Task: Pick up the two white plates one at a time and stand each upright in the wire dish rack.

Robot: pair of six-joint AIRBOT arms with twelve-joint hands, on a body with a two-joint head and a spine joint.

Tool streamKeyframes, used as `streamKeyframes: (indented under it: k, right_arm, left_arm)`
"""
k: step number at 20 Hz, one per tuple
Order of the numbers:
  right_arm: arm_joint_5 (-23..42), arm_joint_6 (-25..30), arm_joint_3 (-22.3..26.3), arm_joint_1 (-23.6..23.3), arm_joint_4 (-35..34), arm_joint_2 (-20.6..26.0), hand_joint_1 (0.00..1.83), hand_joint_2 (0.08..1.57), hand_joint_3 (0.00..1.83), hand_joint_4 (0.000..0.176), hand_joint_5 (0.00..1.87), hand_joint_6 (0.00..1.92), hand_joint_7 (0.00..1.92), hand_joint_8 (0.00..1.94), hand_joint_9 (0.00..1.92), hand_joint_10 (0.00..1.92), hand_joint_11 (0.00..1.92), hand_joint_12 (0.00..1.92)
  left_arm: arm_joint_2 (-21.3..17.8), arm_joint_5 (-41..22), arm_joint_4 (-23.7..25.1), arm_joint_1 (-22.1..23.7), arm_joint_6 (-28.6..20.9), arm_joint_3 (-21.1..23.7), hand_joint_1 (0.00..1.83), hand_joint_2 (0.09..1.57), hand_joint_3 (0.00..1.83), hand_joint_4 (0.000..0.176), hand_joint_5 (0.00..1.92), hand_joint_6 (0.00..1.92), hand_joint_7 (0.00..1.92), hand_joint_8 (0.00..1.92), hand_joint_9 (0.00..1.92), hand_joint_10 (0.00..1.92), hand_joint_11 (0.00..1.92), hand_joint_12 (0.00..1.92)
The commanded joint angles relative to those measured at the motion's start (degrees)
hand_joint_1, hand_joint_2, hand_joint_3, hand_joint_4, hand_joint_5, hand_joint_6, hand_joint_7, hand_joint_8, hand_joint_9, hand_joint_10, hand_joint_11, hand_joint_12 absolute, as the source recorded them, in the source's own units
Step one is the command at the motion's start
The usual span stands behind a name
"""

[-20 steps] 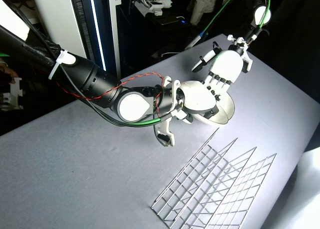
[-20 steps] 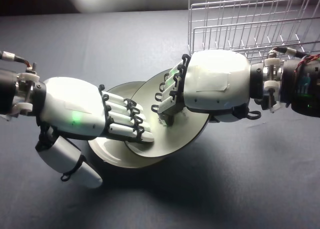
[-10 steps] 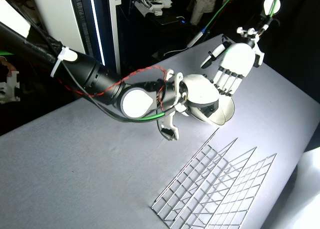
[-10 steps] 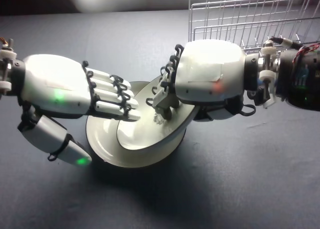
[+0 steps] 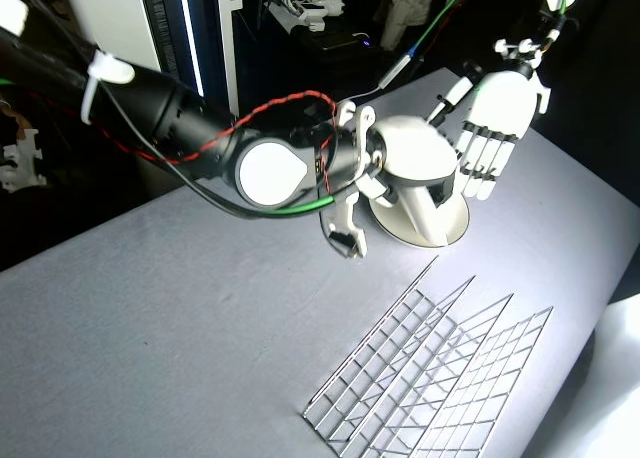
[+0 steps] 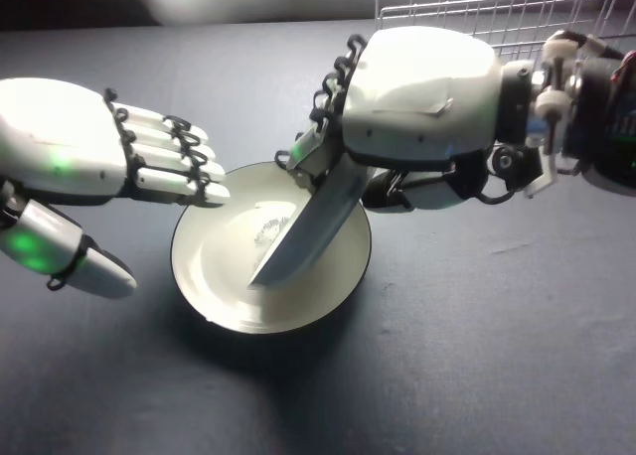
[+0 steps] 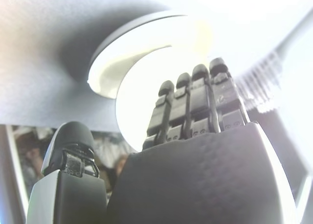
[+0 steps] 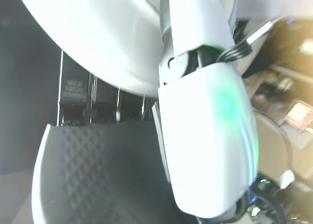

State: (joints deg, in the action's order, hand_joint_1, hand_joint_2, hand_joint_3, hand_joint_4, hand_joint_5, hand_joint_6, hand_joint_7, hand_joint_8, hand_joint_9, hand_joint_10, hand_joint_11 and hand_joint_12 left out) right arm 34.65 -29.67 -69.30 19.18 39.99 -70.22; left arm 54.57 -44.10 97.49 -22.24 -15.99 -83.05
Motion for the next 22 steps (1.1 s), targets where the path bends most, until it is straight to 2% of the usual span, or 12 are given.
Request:
streamKeyframes:
  k: [1,3,7,9,10,11,12,16,17,20,22]
  right_arm:
    - [6.1,0.2,0.9,-1.2,-3.2,0.8,1.39,1.07,0.0,0.0,0.92,0.91,1.07,0.83,1.09,0.97,0.97,0.91]
    - [6.0,0.2,2.0,-1.7,-3.8,1.8,1.39,1.07,0.0,0.0,0.95,0.9,1.1,0.77,1.09,0.95,0.97,0.9]
    - [5.5,0.8,5.4,-3.6,-6.6,4.6,1.39,1.08,0.0,0.0,0.94,0.96,1.06,0.81,1.06,0.99,0.93,0.9]
    - [5.5,1.5,6.7,-4.4,-7.6,5.7,1.39,1.07,0.0,0.0,0.95,0.97,1.08,0.78,1.06,0.98,0.93,0.88]
    - [5.2,1.8,7.5,-4.8,-8.4,6.5,1.48,1.07,0.0,0.0,0.94,0.93,1.06,0.76,1.07,0.86,0.87,1.35]
    - [4.6,2.0,8.3,-5.2,-9.5,7.2,1.41,1.07,0.0,0.0,0.94,0.95,1.07,0.78,1.06,0.95,0.87,1.09]
    - [3.9,2.3,9.1,-5.7,-11.0,7.9,1.39,1.08,0.0,0.0,0.94,0.95,1.06,0.81,1.06,0.97,0.91,0.96]
    - [0.7,3.7,11.8,-7.7,-18.6,10.4,1.39,1.08,0.0,0.0,0.93,0.98,1.05,0.83,1.05,1.0,0.94,0.91]
    - [-1.0,3.8,12.7,-8.7,-22.4,11.1,1.39,1.08,0.0,0.0,0.92,0.99,1.04,0.84,1.05,1.0,0.95,0.91]
    - [-3.3,3.8,13.8,-10.4,-28.3,12.1,1.39,1.07,0.0,0.0,0.94,0.96,1.07,0.79,1.07,0.98,0.96,0.89]
    - [-5.0,3.9,14.1,-11.5,-31.7,12.7,1.39,1.08,0.0,0.0,0.92,1.0,1.05,0.82,1.06,0.99,0.97,0.88]
  left_arm:
    - [-1.1,-0.6,-3.1,0.7,-0.3,-0.7,0.0,1.22,0.0,0.0,0.0,0.0,0.0,0.0,0.0,0.0,0.0,0.0]
    - [-1.5,-0.4,-3.1,0.8,-0.6,-1.3,0.0,1.21,0.0,0.0,0.0,0.0,0.0,0.0,0.0,0.0,0.0,0.0]
    - [-1.9,-0.5,-2.0,1.7,-0.7,-3.0,0.0,1.21,0.0,0.0,0.0,0.0,0.0,0.0,0.0,0.0,0.0,0.0]
    - [-1.7,-0.6,-1.6,1.7,-1.4,-3.9,0.0,1.21,0.0,0.0,0.0,0.0,0.0,0.0,0.0,0.0,0.0,0.0]
    - [-1.6,-0.8,-1.2,1.7,-1.6,-4.3,0.0,1.21,0.0,0.0,0.0,0.0,0.0,0.0,0.0,0.0,0.0,0.0]
    - [-1.6,-0.8,-0.7,1.7,-1.8,-4.5,0.0,1.21,0.0,0.0,0.0,0.0,0.0,0.0,0.0,0.0,0.0,0.0]
    - [-1.5,-0.8,-0.3,1.8,-2.2,-4.5,0.0,1.21,0.0,0.0,0.0,0.0,0.0,0.0,0.0,0.0,0.0,0.0]
    - [-1.5,-0.8,1.5,4.4,-3.8,-4.8,0.0,1.21,0.0,0.0,0.0,0.0,0.0,0.0,0.0,0.0,0.0,0.0]
    - [-1.4,-0.9,1.6,5.0,-4.1,-5.2,0.0,1.21,0.0,0.0,0.0,0.0,0.0,0.0,0.0,0.0,0.0,0.0]
    - [-1.3,-1.1,1.6,5.0,-4.5,-6.0,0.0,1.21,0.0,0.0,0.0,0.0,0.0,0.0,0.0,0.0,0.0,0.0]
    - [-1.2,-1.1,1.6,5.0,-4.5,-6.2,0.0,1.21,0.0,0.0,0.0,0.0,0.0,0.0,0.0,0.0,0.0,0.0]
